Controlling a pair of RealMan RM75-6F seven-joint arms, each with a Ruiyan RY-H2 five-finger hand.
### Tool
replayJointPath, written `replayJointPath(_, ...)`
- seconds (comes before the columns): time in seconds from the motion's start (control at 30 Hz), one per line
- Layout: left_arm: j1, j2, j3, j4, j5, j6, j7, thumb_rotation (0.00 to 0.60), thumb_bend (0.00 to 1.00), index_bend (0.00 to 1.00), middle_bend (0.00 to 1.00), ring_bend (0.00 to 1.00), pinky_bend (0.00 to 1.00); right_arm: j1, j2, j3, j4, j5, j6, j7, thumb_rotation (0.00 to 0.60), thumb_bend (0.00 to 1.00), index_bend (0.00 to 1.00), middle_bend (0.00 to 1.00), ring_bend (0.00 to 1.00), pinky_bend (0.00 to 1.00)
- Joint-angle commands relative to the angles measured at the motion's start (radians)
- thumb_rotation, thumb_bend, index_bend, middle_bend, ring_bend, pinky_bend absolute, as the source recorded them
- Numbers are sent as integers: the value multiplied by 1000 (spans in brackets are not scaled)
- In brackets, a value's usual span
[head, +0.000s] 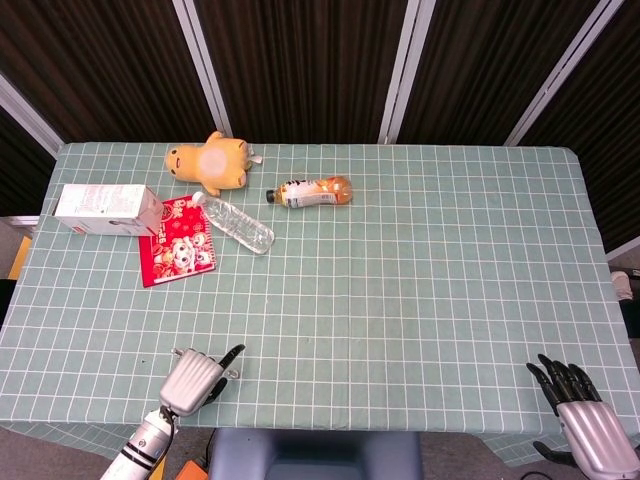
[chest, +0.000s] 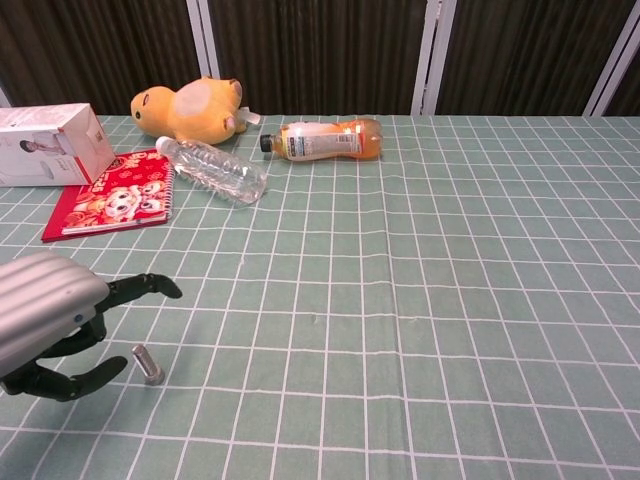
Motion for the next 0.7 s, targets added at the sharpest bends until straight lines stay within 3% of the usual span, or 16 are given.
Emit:
replayJointPath(0.03, 12, 28, 10, -19, 26, 32, -11, 600, 413, 181, 1000, 1000, 1000, -1, 1, -1, 1, -3, 2, 1, 600, 158, 0, 0, 0, 0)
replayJointPath(0.1, 29, 65, 24, -27, 61, 83, -42, 600, 412, 174, 951, 982, 1000, -1, 2, 0, 1, -3, 5, 5, 600, 158, 0, 0, 0, 0)
replayJointPath(0.13, 49, 100, 40, -33, 80, 124, -80, 600, 412, 153, 829, 886, 968, -2, 2, 3, 3, -3, 10, 6, 600, 158, 0, 0, 0, 0)
replayJointPath(0.2, 88, 174, 76, -51, 88, 177, -134, 600, 405, 90, 513, 553, 717, -4, 0, 6, 5, -1, 17, 8, 600, 158, 0, 0, 0, 0)
replayJointPath(0.23, 119, 228, 101, -65, 93, 220, -169, 600, 394, 39, 274, 273, 444, -5, -3, 8, 7, -1, 21, 8, 600, 158, 0, 0, 0, 0)
replayJointPath(0.27, 145, 260, 118, -69, 103, 263, -210, 600, 384, 11, 121, 104, 254, -7, -6, 10, 8, 0, 24, 5, 600, 158, 0, 0, 0, 0)
replayJointPath(0.3, 183, 288, 137, -56, 122, 334, -287, 600, 379, 1, 46, 29, 155, -9, -11, 13, 10, -1, 31, -1, 600, 159, 0, 0, 0, 0)
replayJointPath(0.4, 264, 300, 149, 49, 130, 482, -494, 600, 373, 0, 0, 0, 65, -13, -30, 22, 18, -3, 43, -17, 600, 158, 0, 0, 0, 0)
replayJointPath(0.47, 267, 331, 157, 97, 144, 493, -581, 600, 367, 0, 0, 0, 44, -13, -50, 34, 32, -2, 52, -31, 600, 158, 0, 0, 0, 0)
replayJointPath(0.53, 266, 340, 131, 109, 138, 523, -673, 600, 364, 0, 0, 0, 35, -14, -69, 41, 41, 1, 55, -44, 600, 158, 0, 0, 0, 0)
replayJointPath(0.7, 271, 334, 100, 142, 122, 511, -678, 600, 365, 0, 0, 0, 35, -13, -91, 52, 63, 0, 66, -43, 600, 158, 0, 0, 0, 0)
